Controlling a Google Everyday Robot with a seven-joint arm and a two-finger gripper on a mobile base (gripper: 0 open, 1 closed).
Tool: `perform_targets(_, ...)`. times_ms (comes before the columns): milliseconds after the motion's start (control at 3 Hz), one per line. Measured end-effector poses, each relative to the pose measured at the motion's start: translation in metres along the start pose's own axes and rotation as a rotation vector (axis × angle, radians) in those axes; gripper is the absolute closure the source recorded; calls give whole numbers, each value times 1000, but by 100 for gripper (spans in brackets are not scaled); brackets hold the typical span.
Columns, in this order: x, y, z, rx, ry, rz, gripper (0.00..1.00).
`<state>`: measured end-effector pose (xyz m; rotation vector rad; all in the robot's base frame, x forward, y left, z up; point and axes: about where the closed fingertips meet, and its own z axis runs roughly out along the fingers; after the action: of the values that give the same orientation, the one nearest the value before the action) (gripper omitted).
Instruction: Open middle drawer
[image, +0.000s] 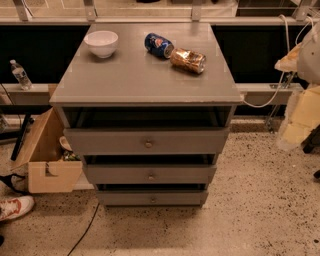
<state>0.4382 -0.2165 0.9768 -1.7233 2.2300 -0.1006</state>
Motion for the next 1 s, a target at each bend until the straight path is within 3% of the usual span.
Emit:
perform_targets(333,0,0,0,0,0,0,0)
perform_targets(1000,-16,61,95,-126,-40,22,0)
